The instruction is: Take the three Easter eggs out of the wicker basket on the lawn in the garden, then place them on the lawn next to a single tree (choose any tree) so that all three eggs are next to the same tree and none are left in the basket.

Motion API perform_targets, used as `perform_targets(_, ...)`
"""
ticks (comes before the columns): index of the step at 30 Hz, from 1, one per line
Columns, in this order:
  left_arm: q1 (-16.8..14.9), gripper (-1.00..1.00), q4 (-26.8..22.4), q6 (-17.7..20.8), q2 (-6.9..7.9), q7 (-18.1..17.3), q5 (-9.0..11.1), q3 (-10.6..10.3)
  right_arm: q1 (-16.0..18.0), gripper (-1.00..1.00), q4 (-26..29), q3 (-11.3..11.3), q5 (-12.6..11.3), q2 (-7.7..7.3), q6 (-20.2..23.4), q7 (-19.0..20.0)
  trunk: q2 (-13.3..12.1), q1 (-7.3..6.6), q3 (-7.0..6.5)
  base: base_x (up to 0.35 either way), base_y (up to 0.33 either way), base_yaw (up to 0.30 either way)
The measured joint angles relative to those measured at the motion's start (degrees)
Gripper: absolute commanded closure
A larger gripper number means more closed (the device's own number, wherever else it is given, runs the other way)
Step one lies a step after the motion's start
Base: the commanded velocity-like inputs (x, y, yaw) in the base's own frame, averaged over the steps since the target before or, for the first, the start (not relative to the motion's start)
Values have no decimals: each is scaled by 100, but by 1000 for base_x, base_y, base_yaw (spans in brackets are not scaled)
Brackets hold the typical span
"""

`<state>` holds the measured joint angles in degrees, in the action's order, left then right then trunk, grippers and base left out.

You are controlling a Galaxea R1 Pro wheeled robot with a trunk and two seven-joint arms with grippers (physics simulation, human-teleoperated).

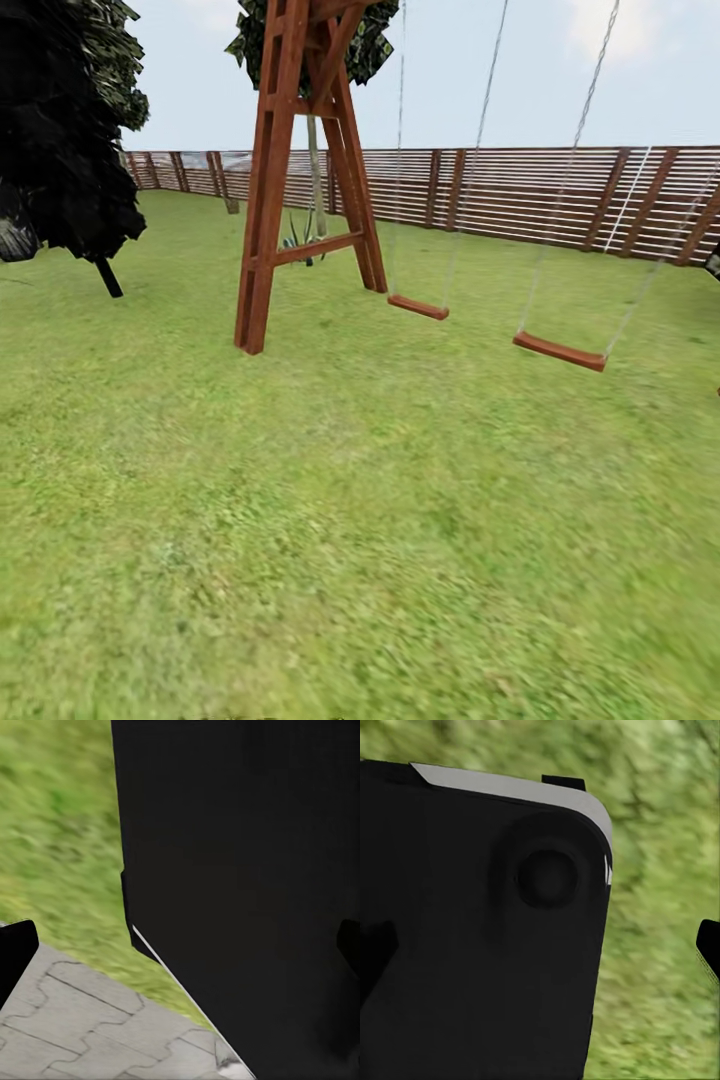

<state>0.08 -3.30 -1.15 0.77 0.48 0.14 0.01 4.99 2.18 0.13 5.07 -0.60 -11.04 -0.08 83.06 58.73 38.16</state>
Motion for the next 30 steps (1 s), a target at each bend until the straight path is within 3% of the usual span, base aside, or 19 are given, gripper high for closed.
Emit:
perform_targets(11,0,-100,-23,-5,38,-3,-6,-7,0,-100,-3,0,-10,16,-74,-15,0,0,53,0,0,229)
perform_targets(30,0,-100,-105,2,-23,-36,-6,2,0,-100,-7,7,-7,22,-111,-32,0,0,193,0,0,180)
